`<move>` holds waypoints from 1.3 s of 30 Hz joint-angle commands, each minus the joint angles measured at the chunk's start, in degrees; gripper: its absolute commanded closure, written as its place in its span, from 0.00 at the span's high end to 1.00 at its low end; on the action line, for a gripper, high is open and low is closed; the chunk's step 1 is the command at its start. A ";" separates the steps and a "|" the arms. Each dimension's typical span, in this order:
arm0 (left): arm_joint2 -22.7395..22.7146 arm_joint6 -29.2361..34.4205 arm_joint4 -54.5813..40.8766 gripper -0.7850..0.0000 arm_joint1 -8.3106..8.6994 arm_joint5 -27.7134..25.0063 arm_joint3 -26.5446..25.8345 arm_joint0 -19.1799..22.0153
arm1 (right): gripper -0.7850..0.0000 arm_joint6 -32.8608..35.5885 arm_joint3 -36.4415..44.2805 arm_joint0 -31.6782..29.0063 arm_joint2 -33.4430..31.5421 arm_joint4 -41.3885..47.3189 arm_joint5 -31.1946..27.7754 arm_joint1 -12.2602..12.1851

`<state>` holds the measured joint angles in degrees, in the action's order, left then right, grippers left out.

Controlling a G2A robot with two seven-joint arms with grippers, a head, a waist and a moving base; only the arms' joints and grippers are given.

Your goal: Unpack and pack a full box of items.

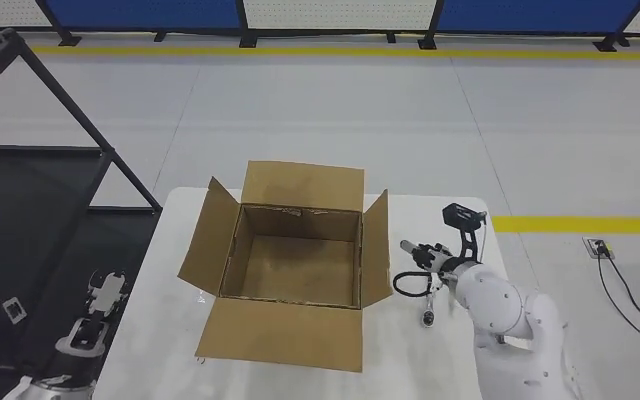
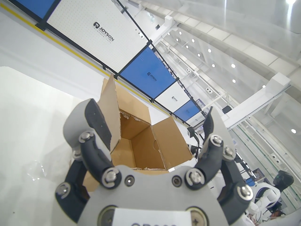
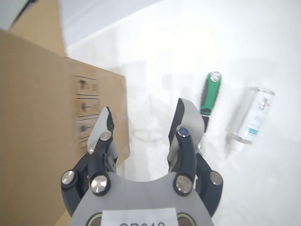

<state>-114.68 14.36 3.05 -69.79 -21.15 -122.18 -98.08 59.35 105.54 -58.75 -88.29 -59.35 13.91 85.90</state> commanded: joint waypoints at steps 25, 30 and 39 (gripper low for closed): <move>-4.34 -1.55 -3.30 1.00 -0.32 -0.58 2.93 -1.93 | 0.00 -12.82 -10.30 2.30 -2.40 21.87 -0.58 -1.01; -3.64 -1.16 -2.42 1.00 -0.34 -0.28 2.09 -1.71 | 0.00 -12.05 -18.95 5.91 1.58 21.49 -0.03 -1.00; -3.72 -1.30 -1.83 1.00 -0.43 -0.08 1.59 -2.04 | 0.00 -10.06 -31.32 13.08 6.68 23.55 -4.73 -0.95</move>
<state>-118.35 13.13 1.24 -70.20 -21.24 -120.56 -100.04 49.17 75.13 -46.33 -82.00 -35.97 9.59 84.94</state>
